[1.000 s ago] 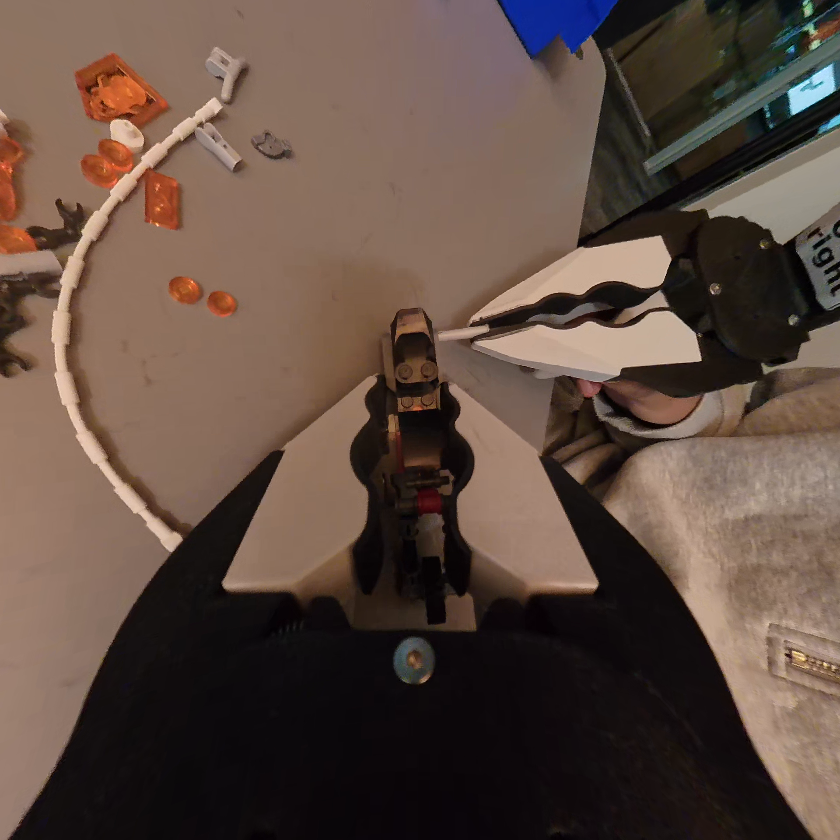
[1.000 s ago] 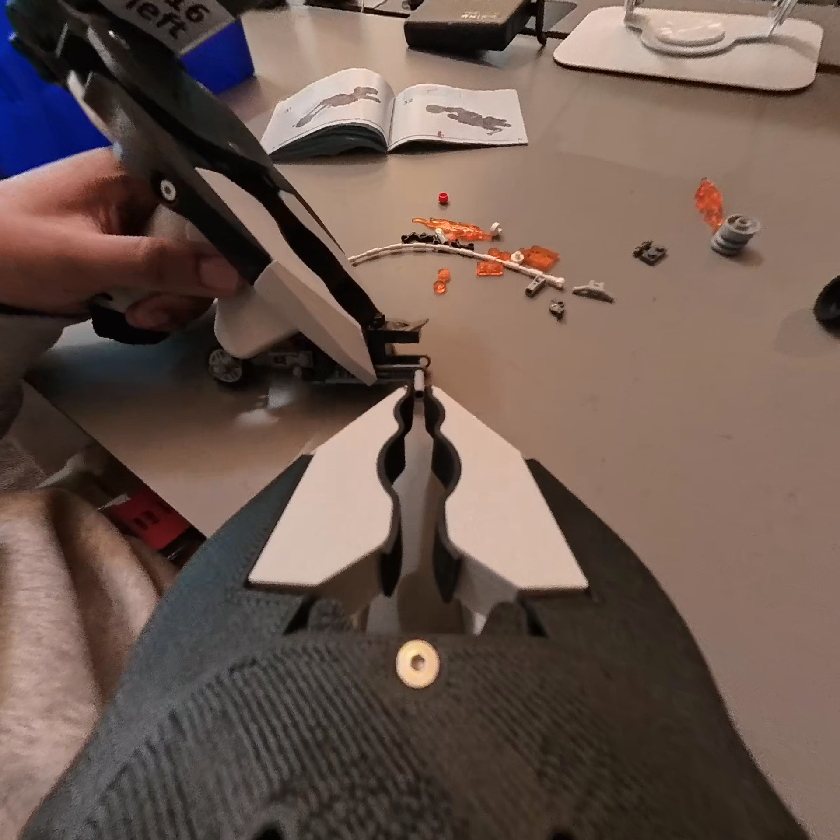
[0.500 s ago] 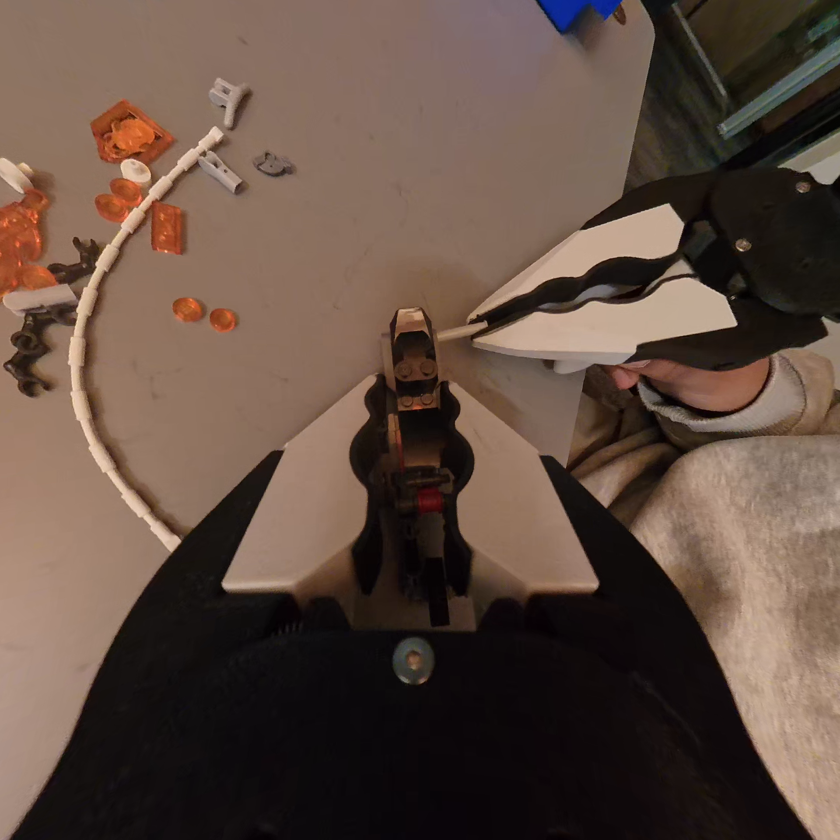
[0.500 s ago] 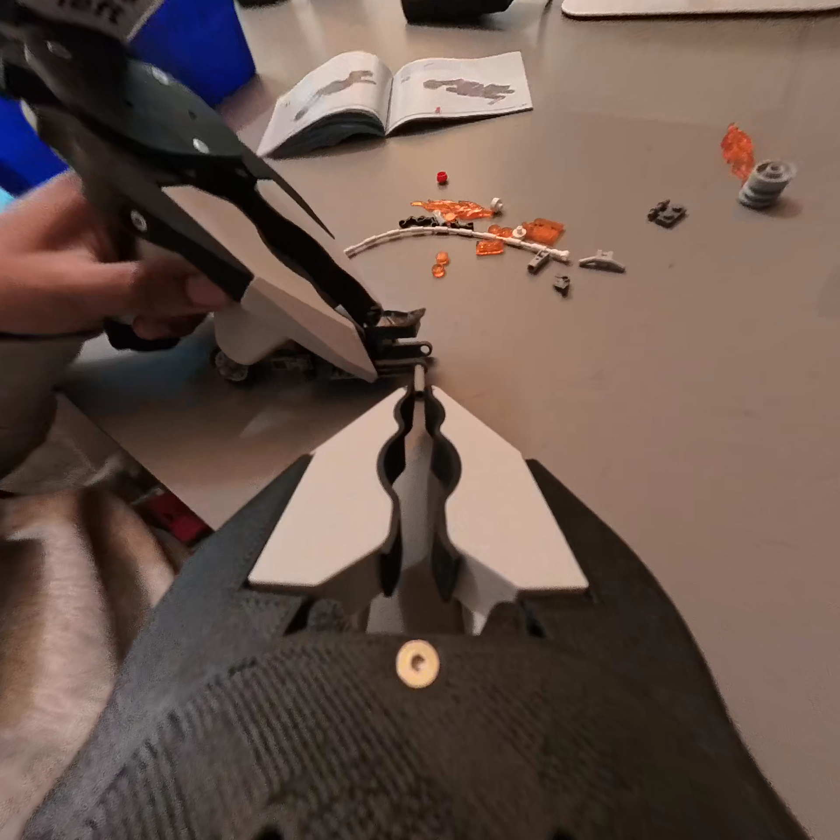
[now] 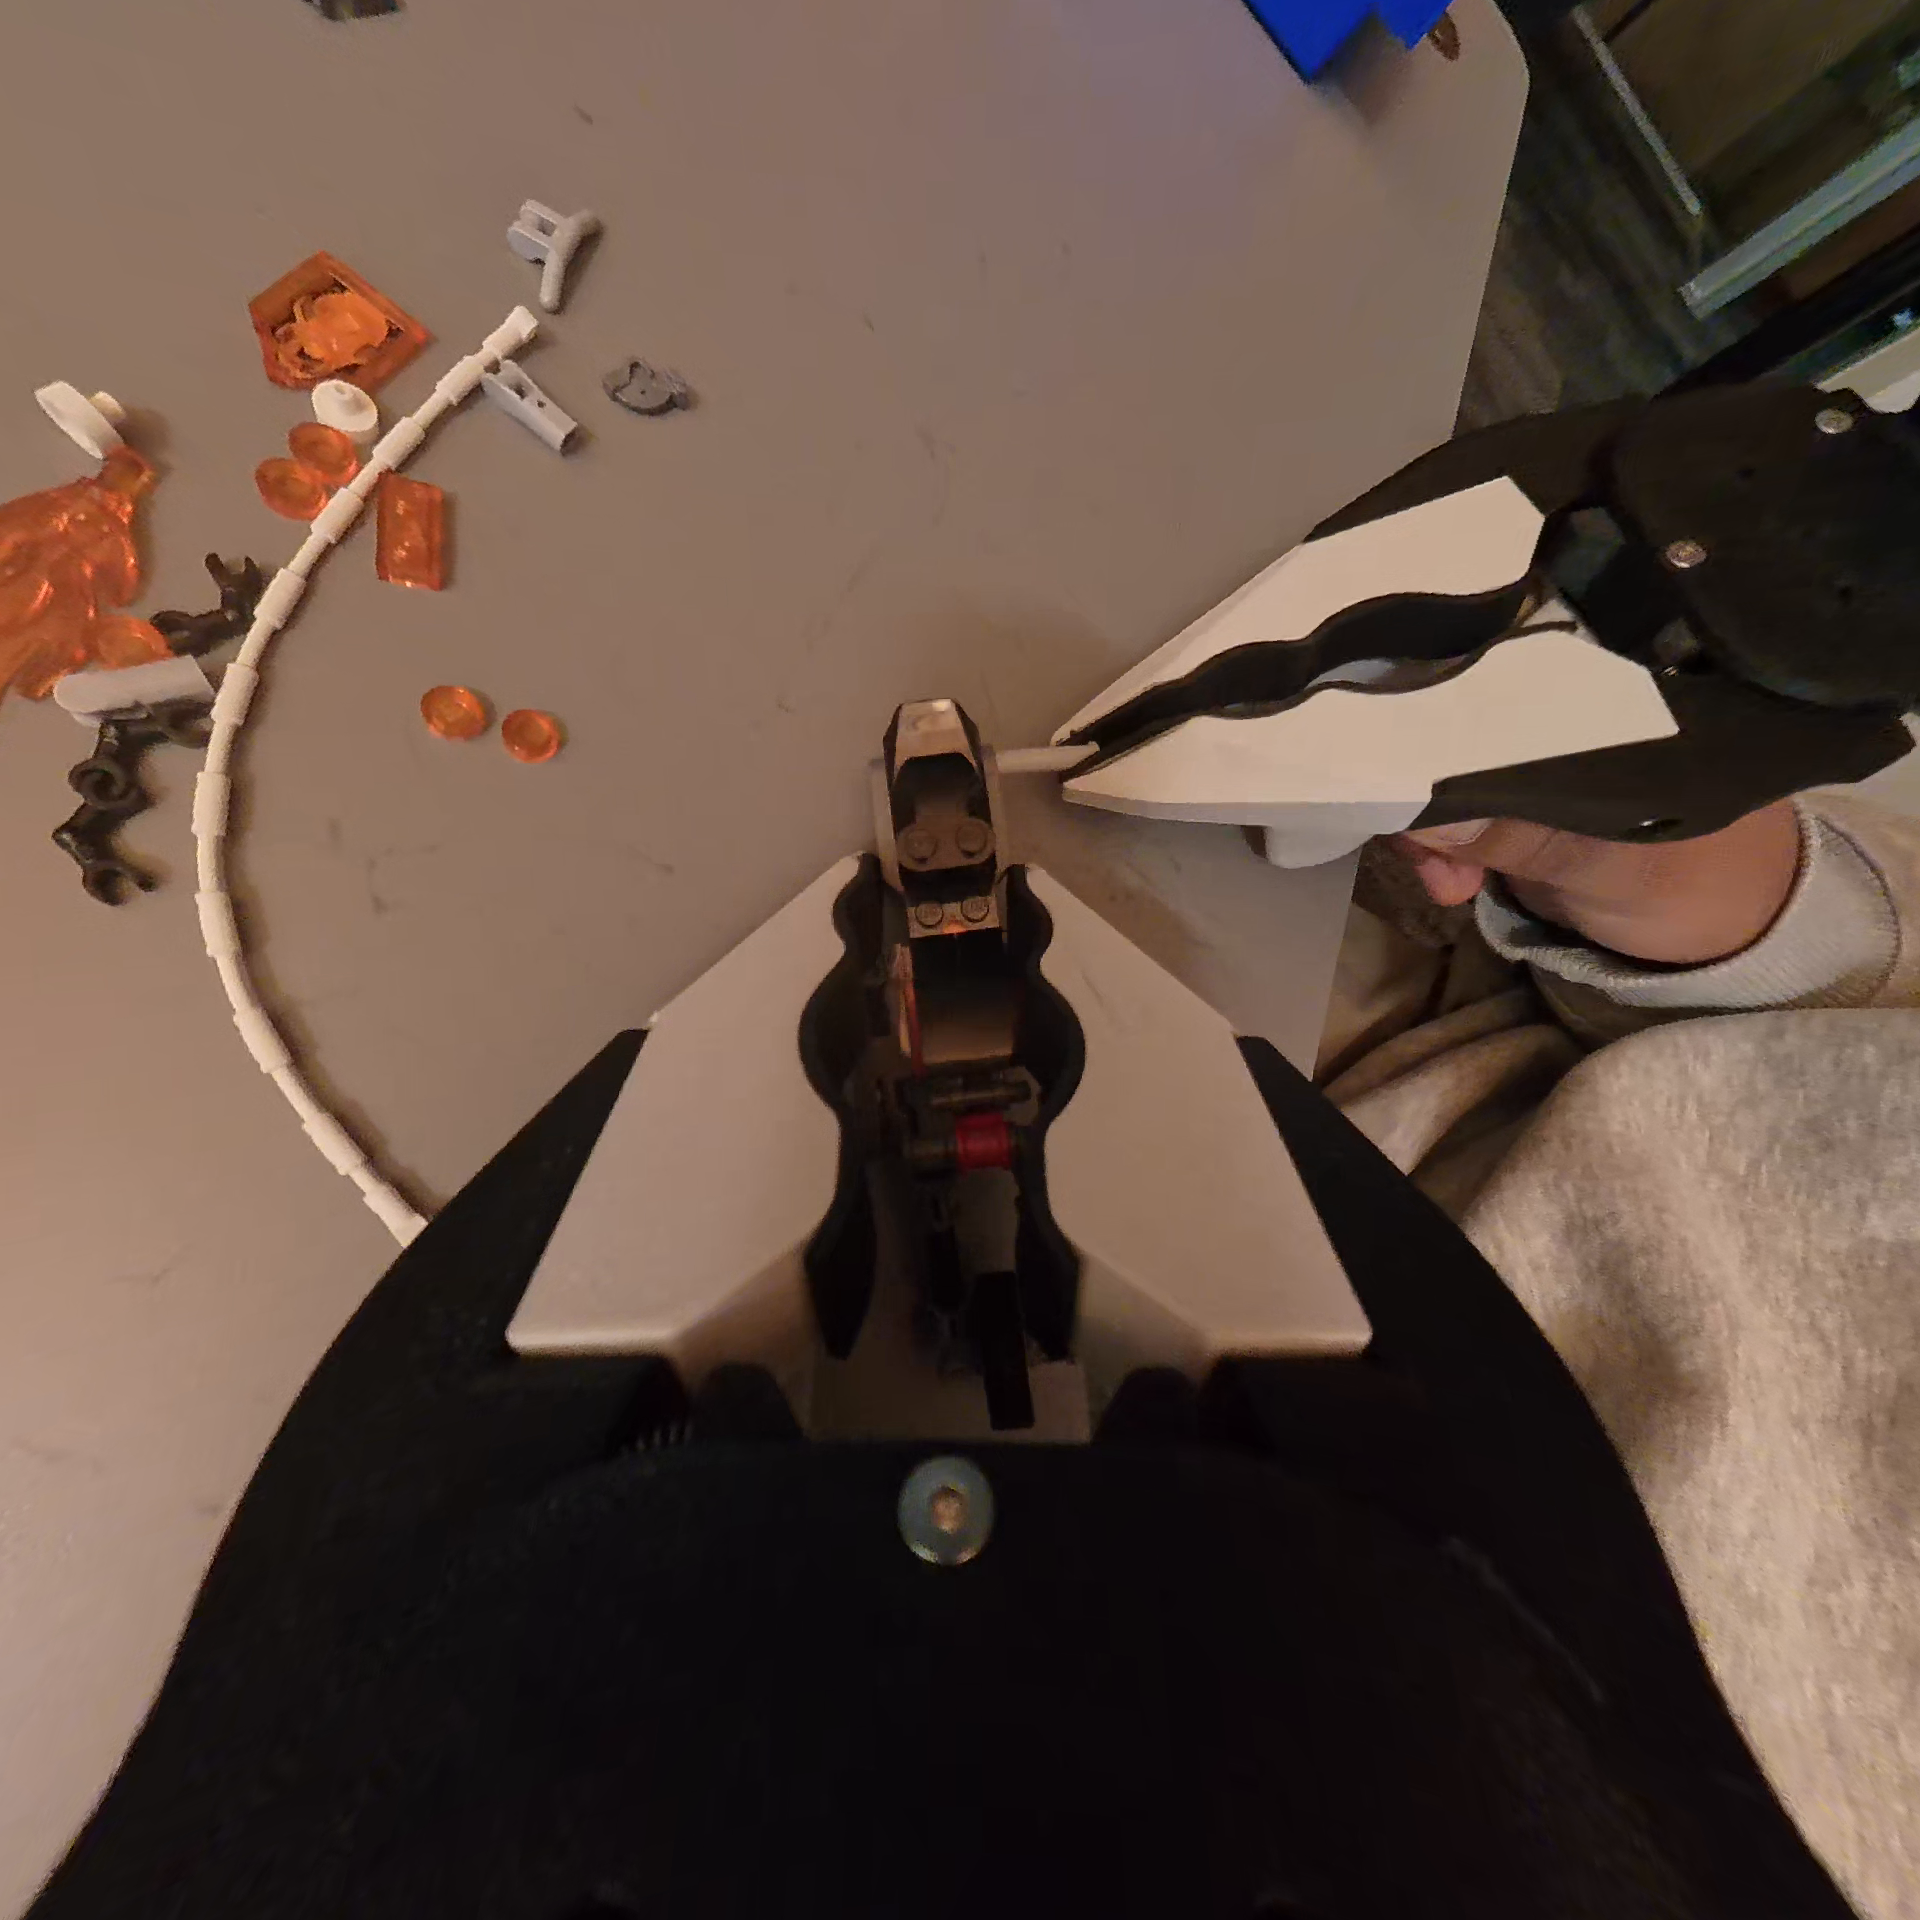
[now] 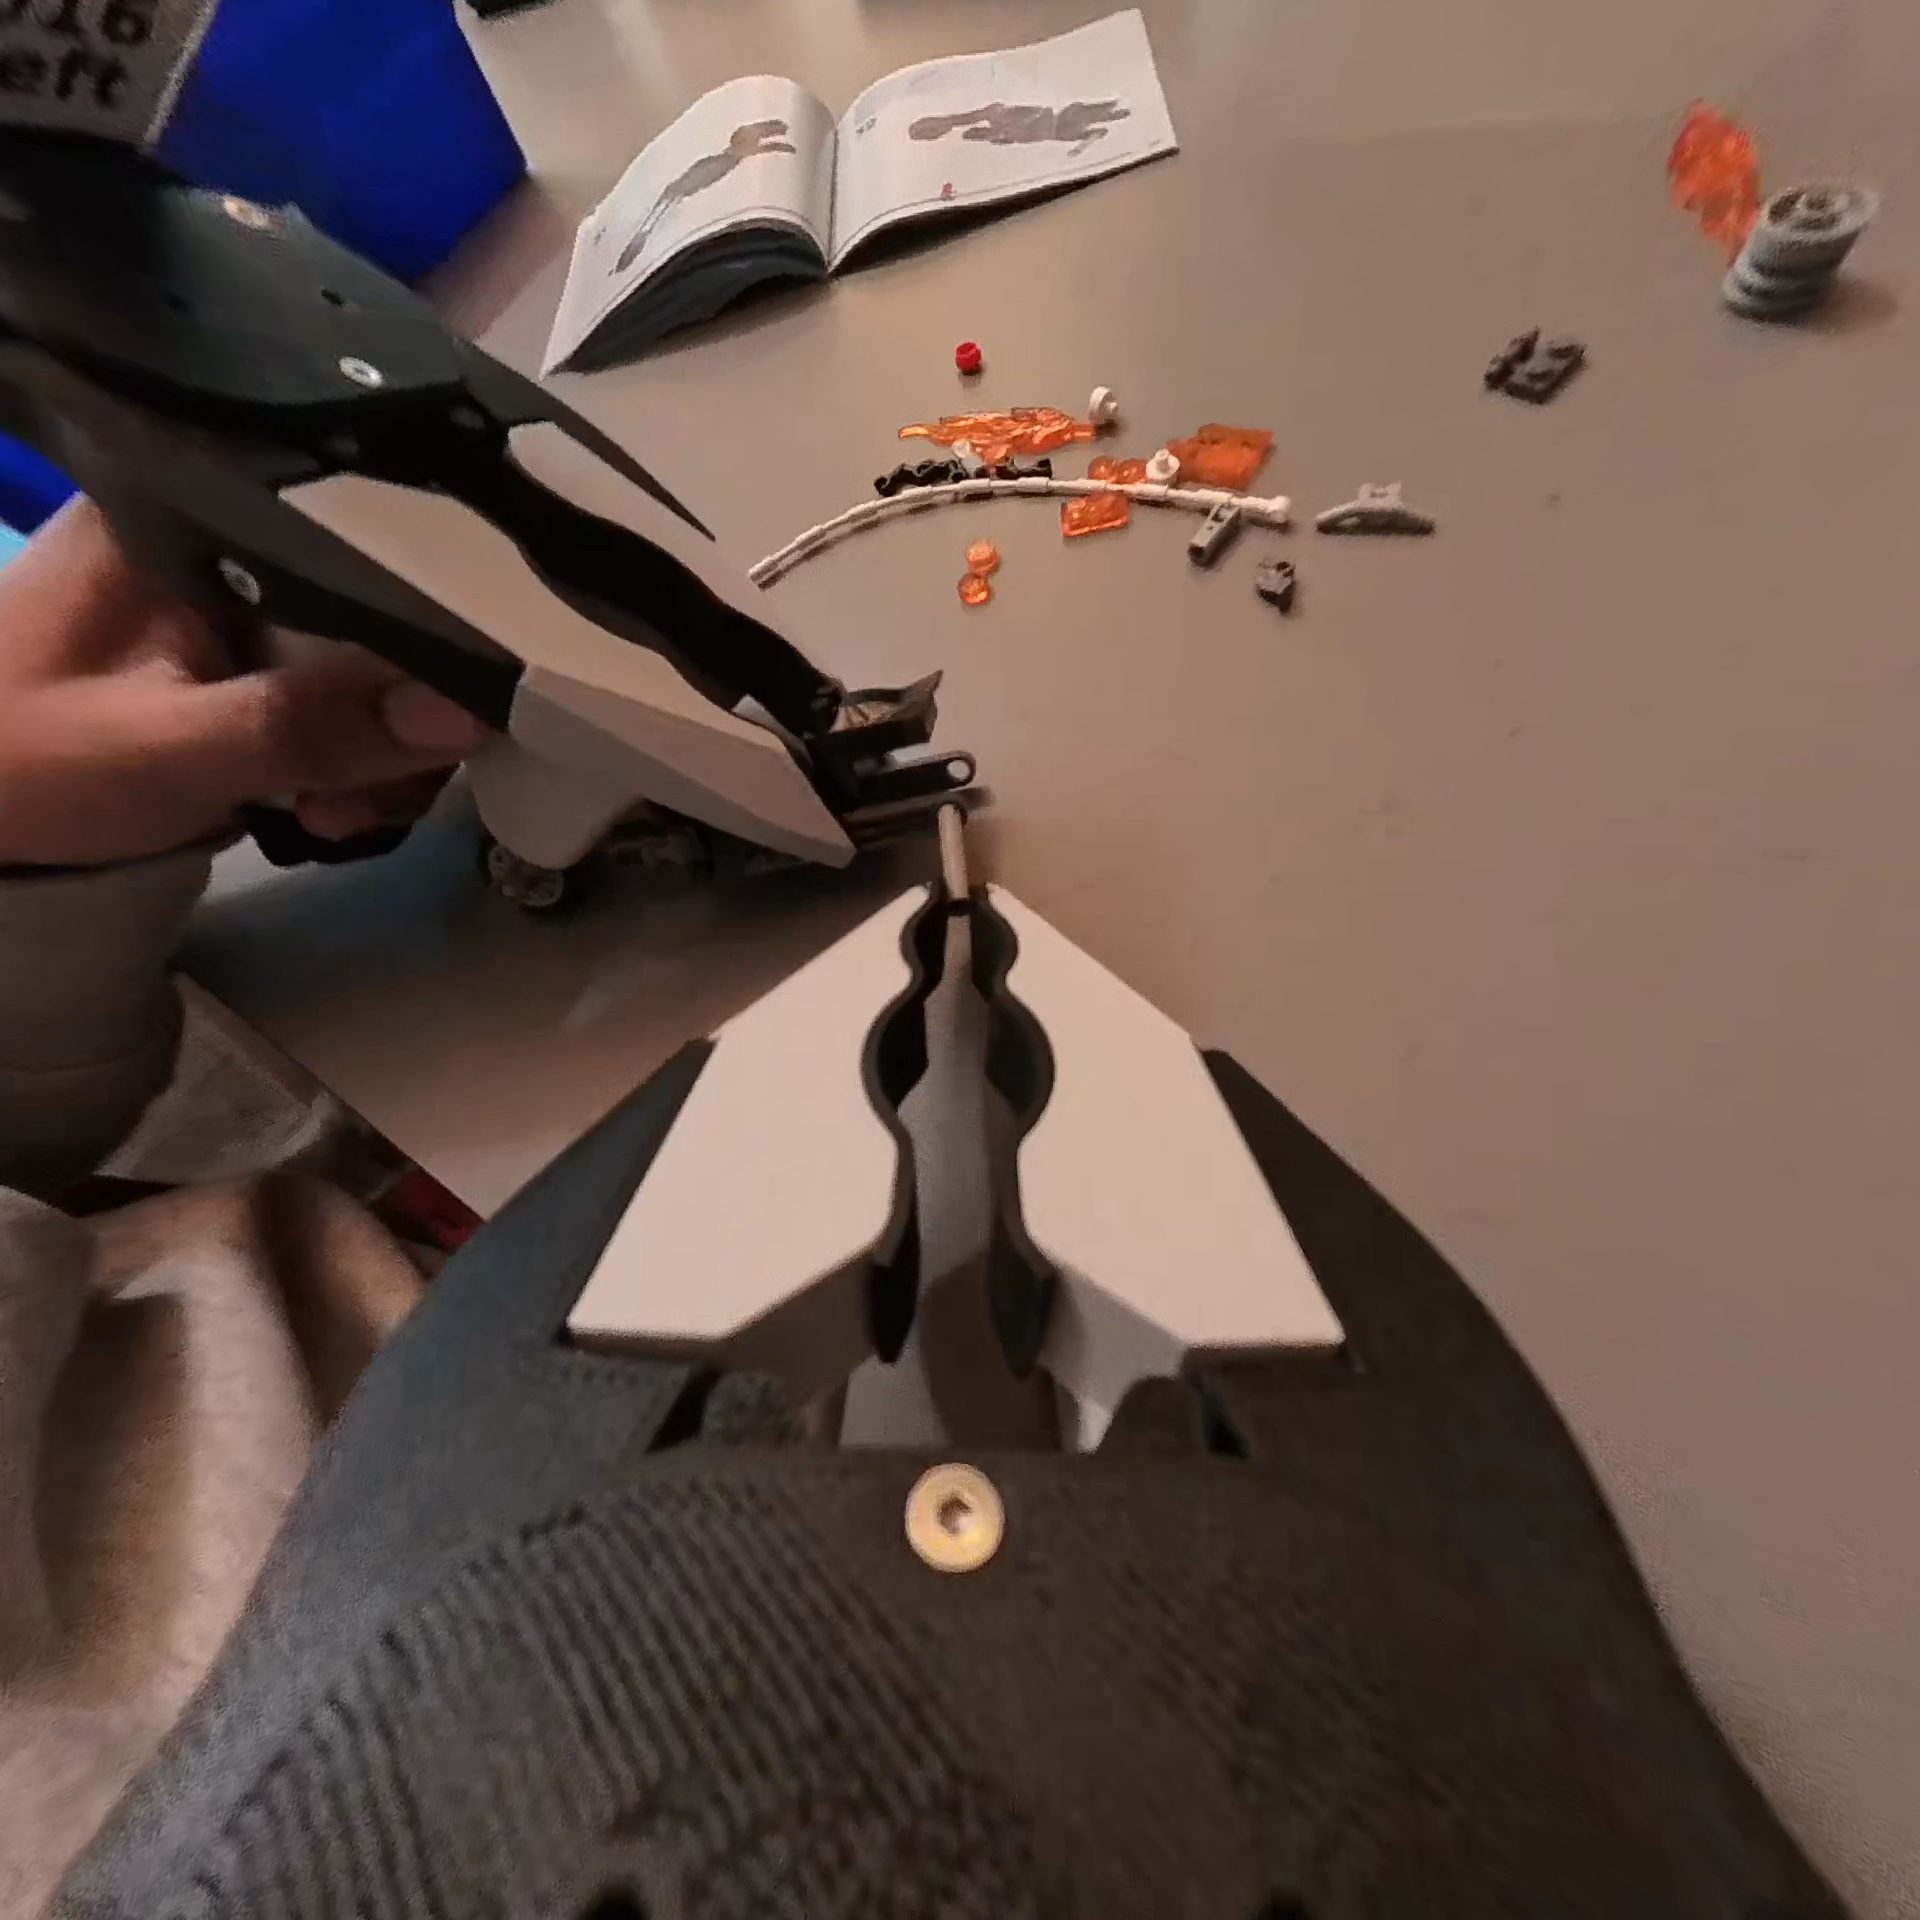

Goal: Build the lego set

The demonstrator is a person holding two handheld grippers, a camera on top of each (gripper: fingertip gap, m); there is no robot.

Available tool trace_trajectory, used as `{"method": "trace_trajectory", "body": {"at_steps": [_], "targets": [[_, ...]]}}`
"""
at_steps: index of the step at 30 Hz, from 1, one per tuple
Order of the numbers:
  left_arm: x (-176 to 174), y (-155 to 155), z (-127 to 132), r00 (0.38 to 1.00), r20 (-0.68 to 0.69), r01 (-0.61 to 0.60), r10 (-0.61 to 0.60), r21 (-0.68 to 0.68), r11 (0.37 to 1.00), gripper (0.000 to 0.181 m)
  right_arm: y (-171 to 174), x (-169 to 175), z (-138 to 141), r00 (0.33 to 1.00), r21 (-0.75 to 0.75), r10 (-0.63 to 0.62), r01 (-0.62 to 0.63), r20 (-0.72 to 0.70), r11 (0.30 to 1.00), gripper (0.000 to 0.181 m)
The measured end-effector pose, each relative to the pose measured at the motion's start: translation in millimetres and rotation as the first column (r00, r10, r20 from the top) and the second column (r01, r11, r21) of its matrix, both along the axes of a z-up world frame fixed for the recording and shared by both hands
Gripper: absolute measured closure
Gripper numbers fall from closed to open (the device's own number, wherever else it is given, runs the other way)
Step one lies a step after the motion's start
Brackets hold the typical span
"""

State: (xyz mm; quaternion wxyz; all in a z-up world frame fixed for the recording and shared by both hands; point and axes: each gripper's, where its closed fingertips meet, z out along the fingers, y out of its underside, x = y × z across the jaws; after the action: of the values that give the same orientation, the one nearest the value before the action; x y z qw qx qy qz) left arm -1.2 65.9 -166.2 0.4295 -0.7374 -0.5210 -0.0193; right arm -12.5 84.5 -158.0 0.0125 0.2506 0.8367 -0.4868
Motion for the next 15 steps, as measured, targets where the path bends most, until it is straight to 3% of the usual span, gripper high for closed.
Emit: {"method": "trace_trajectory", "body": {"at_steps": [8,13,15], "targets": [[-0.2,-0.7,-1.2,0.999,-0.043,0.019,-0.023,-0.086,0.996,0.155,-1.1,-0.2,1.9,0.987,-0.067,0.0,0.01,0.158,0.998,0.179],[0.0,-1.0,-1.8,0.997,-0.068,0.023,-0.034,-0.157,0.987,0.154,-0.7,0.2,0.9,0.989,-0.037,0.019,-0.013,0.149,0.999,0.179],[0.0,-0.8,-2.1,0.996,-0.08,0.023,-0.039,-0.193,0.981,0.155,-0.3,-0.2,3.6,0.997,0.008,0.052,-0.053,0.065,0.999,0.179]]}}
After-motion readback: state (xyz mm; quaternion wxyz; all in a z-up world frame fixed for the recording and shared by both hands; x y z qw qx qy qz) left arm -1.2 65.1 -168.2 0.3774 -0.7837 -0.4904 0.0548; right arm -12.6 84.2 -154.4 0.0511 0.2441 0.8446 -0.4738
